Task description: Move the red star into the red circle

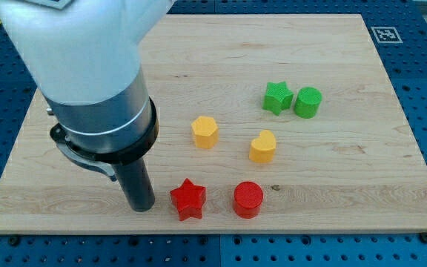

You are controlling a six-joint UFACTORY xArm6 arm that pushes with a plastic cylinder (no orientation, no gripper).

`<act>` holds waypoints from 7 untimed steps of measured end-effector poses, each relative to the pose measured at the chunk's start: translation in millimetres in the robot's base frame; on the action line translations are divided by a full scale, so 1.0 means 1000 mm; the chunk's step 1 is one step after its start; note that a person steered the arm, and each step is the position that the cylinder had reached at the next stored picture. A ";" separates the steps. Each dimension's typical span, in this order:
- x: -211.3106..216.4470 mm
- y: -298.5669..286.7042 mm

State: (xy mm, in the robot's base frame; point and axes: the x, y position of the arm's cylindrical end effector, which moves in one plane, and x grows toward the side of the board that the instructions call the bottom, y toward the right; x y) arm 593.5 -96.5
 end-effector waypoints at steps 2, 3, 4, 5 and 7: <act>0.000 0.052; 0.000 0.057; 0.000 0.057; 0.000 0.063; 0.000 0.063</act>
